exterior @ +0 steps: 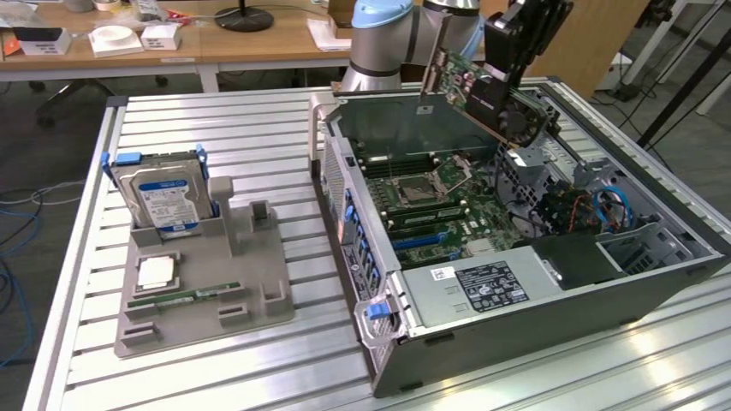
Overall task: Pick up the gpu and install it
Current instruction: 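Insert the gpu into the slot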
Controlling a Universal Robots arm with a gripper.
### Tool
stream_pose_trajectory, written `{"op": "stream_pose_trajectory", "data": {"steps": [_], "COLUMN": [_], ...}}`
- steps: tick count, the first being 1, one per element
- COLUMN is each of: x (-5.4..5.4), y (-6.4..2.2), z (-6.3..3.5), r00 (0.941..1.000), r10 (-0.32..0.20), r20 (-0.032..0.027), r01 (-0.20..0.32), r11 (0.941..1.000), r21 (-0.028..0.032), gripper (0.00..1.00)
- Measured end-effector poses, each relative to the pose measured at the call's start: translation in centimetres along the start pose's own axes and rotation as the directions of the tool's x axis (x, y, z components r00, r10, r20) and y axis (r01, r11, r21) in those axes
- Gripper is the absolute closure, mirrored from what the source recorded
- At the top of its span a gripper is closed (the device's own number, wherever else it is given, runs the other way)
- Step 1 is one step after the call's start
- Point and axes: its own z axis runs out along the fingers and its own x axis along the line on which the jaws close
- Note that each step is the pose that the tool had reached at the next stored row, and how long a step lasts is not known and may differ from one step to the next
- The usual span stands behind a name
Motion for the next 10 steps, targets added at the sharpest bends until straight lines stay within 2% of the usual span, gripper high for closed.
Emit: {"op": "stream_pose_trajectory", "data": {"steps": [10], "x": [0.00], "y": [0.00], "z": [0.00], "r00": [0.9994], "r10": [-0.035], "r20": [-0.0004], "r01": [0.035], "r11": [0.9994], "r21": [-0.0011], "gripper": [0.75]}}
